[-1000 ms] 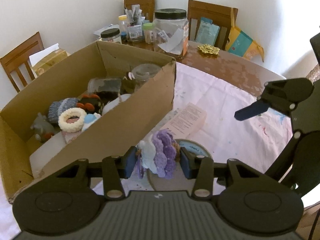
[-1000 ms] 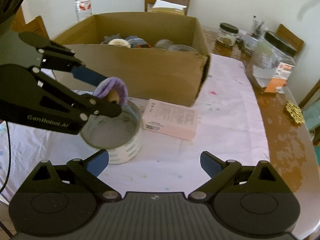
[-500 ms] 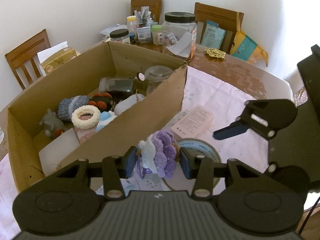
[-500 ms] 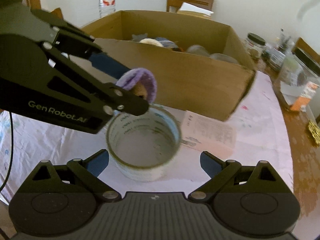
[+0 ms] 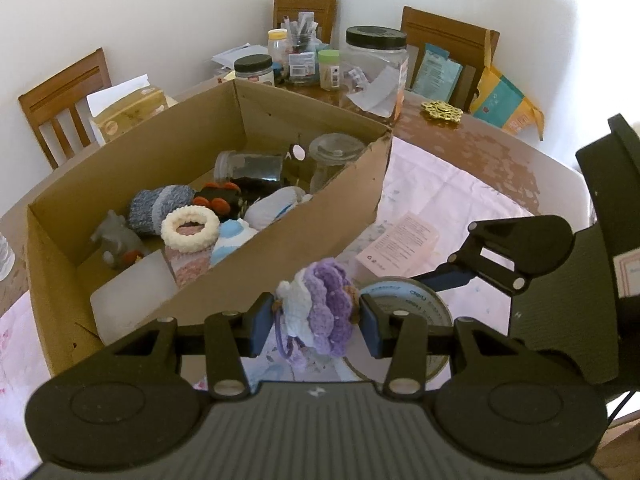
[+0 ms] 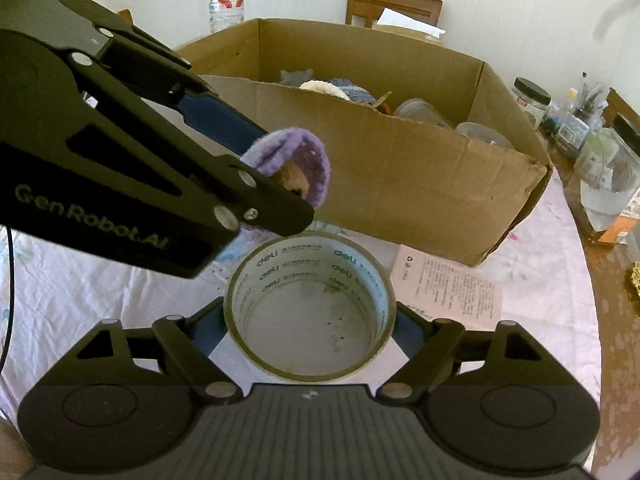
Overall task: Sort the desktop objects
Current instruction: 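Grasp the clear tape roll with the right tool while the left tool holds the flower, then carry the flower into the box and open the left tool while the right tool drops the tape roll there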
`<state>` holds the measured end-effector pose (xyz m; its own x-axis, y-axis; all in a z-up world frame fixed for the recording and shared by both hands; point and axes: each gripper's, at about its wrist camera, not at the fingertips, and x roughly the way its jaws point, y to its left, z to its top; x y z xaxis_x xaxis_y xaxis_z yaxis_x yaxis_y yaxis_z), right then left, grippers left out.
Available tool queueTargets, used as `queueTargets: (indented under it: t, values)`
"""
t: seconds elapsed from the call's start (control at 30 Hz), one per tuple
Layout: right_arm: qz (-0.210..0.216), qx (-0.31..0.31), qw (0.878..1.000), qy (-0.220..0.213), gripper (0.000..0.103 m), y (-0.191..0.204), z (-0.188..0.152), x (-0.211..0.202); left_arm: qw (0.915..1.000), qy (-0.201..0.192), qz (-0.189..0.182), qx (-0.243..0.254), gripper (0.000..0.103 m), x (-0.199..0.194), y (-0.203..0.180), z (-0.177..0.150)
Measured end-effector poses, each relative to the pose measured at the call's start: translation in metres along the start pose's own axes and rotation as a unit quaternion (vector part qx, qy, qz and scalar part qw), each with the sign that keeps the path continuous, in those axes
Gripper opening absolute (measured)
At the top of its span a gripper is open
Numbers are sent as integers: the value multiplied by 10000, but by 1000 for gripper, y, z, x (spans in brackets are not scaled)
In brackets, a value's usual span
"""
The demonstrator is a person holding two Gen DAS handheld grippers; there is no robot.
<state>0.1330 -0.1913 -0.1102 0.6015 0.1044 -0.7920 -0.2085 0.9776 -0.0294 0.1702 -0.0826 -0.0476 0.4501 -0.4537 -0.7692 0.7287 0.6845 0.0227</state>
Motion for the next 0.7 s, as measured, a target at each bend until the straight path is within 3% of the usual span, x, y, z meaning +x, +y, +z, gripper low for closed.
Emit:
queueTargets:
  t: [0.3,0.7]
  values:
    - [-26,-174,9998,-73,87,-4,6,-20,10000,-18,46,39,45,-13,2,6]
    - [-260,-397,9979,-451,88,-28,26,-67,9989,-409,57,226,45,-50,4,34]
